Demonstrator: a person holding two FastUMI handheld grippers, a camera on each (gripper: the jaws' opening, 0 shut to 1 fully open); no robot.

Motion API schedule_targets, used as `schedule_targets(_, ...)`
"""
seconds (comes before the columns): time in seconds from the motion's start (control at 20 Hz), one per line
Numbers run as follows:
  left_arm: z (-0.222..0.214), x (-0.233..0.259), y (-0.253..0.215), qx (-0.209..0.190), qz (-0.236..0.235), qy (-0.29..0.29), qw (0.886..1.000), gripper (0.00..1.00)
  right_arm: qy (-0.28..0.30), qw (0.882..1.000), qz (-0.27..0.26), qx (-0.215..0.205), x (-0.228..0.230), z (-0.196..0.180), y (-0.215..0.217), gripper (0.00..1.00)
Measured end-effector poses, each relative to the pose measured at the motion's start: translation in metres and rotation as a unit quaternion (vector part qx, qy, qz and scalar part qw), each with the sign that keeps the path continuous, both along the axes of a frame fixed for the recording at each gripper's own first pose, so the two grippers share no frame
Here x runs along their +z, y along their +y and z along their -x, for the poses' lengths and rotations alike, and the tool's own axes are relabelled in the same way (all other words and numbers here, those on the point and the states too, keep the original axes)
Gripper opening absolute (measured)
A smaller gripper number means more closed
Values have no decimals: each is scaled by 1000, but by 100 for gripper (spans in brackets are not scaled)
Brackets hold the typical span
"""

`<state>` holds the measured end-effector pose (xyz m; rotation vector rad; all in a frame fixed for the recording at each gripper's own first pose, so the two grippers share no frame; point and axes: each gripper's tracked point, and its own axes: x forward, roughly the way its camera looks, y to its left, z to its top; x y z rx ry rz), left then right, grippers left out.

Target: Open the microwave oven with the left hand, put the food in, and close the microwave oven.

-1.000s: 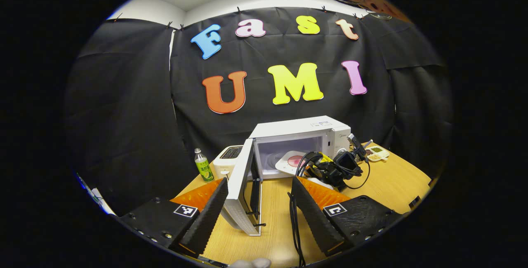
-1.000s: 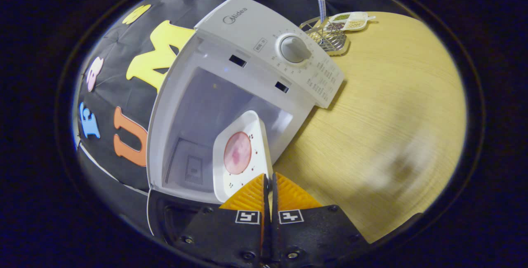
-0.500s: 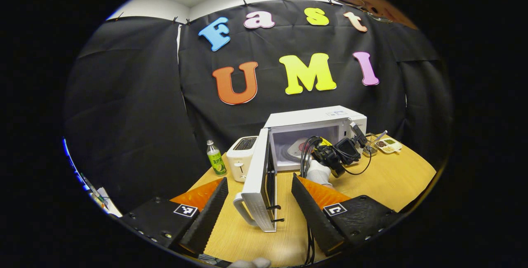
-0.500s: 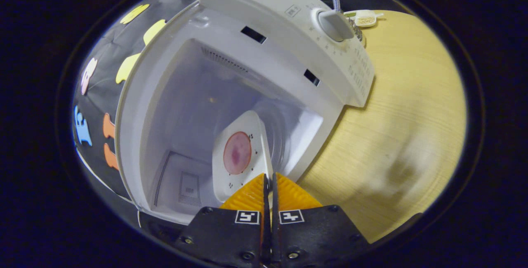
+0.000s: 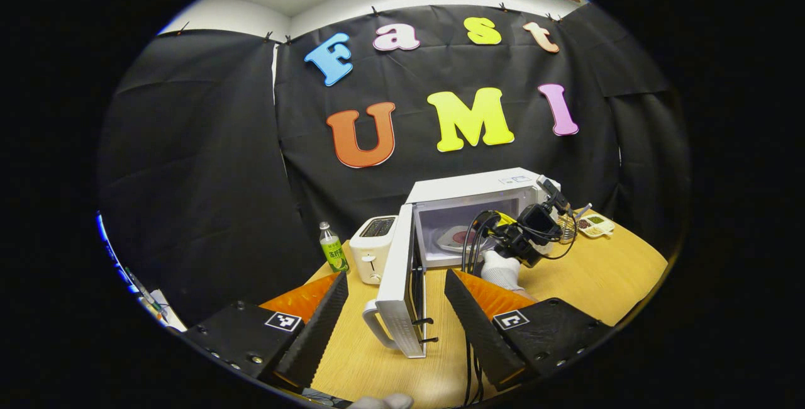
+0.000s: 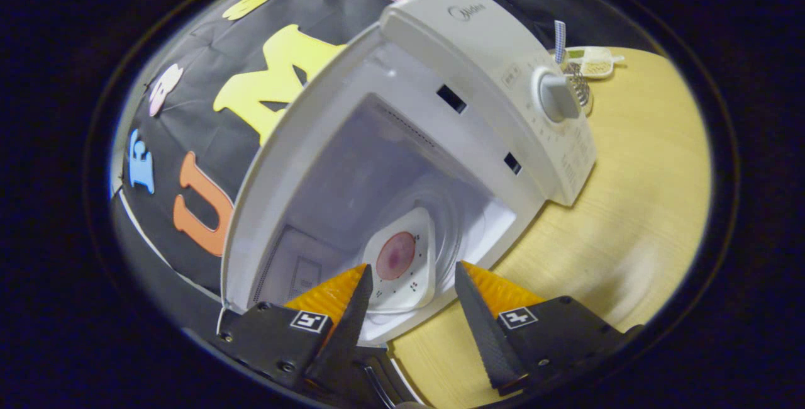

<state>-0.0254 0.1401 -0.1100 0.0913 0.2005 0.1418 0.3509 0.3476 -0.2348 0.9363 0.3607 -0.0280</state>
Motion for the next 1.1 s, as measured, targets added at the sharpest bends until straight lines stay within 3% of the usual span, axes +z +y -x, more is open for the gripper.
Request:
schedule_targets(0.05,1,0,2,2,4,-1,1000,95,-7,1000,12,9,9,9,-3,96)
schedule_targets(0.1,2,0,2,3,8,-2,1000,95,-19,999,32,12,20,16,-14,99)
schedule_targets(0.2,7,2,6,5,13,-3,1000,95,-32,997,71,2,37,36,-42,100)
schedule_targets(0.35,13,7,12,6,13,-10,1000,95,-54,991,123,21,70,67,-73,100)
schedule_targets(0.4,14,9,15,7,14,-12,1000,95,-68,985,156,30,83,76,-85,100)
schedule_targets(0.45,13,11,16,5,17,-14,1000,95,-72,977,197,40,92,91,-99,89)
schedule_targets(0.5,12,14,18,3,17,-19,1000,95,-79,969,229,53,104,104,-112,100)
schedule_targets(0.55,10,15,21,2,16,-24,1000,95,-89,960,258,65,113,117,-121,100)
schedule_targets(0.6,7,15,23,2,17,-22,1000,95,-94,951,284,74,122,131,-131,90)
schedule_targets(0.65,5,15,25,1,18,-23,1000,95,-101,942,310,77,133,143,-143,100)
schedule_targets(0.8,-4,20,31,-2,33,-31,999,95,-106,914,378,100,150,176,-168,100)
schedule_targets(0.85,-9,21,32,-3,36,-32,999,95,-108,909,390,101,156,187,-177,100)
schedule_targets(0.9,-14,22,34,-3,36,-35,999,95,-109,906,397,97,162,194,-188,91)
schedule_targets(0.95,-16,24,36,-3,35,-38,999,95,-108,904,402,95,167,203,-195,100)
schedule_targets(1.1,-22,30,41,-6,32,-47,998,95,-96,901,412,93,174,223,-214,100)
